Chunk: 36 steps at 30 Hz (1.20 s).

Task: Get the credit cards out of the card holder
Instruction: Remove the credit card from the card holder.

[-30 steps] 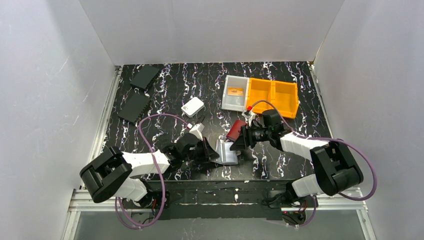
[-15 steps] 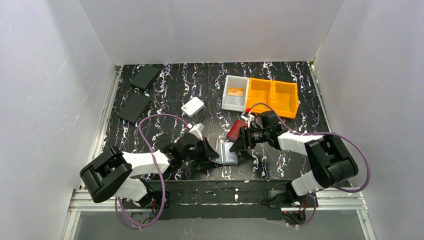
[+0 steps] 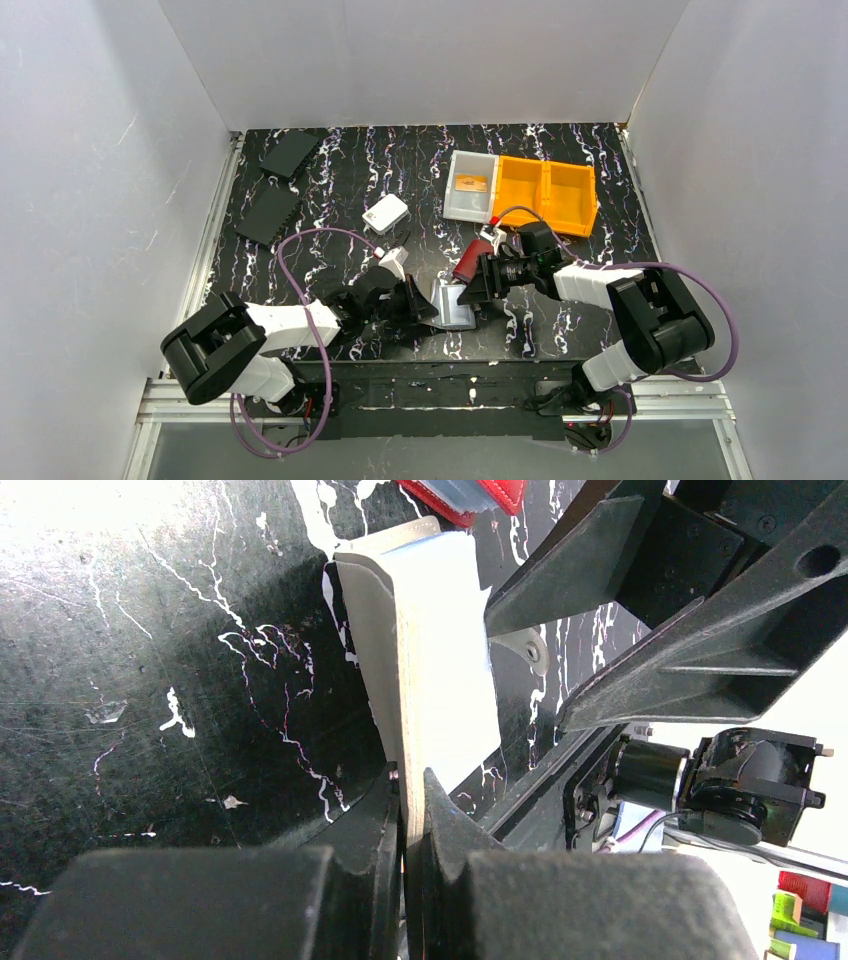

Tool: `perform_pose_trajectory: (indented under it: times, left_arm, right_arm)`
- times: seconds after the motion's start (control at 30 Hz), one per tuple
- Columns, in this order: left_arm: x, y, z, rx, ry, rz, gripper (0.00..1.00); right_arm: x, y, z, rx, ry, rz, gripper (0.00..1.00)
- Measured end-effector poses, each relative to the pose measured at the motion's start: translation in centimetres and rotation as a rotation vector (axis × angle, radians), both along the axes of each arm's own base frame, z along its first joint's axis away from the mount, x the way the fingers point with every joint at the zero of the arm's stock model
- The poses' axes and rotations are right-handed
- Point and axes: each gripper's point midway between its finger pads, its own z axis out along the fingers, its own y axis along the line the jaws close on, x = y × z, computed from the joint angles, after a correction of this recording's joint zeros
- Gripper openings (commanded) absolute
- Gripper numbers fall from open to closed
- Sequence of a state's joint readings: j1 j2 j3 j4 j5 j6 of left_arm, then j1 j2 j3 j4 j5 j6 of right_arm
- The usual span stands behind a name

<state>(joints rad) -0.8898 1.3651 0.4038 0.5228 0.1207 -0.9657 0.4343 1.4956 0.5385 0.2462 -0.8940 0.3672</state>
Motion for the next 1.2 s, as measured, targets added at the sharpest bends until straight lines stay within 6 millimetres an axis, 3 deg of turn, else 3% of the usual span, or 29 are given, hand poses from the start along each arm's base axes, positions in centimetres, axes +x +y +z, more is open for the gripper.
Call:
perform_pose_trajectory:
  times: [0.67,1.03,1.2]
  left_arm:
    - [-0.2,0.1,-0.6,0.011,0.02,-0.005,0.0]
    - [0.0,-0.3,-0.1,-0.02,0.027,0.001,0.26]
    - [0.3,-0.2,0.1,-0.037,0.037,0.014,0.35]
  right_arm:
    - [-0.9,1.5,2.2,0.101,0.011,0.056,0.66]
    - [-2.1,2.4,1.7,0.109,0.057,0.103,0.66]
    - [-2.9,3.3,2.4,0.138,0.052,0.143,0.65]
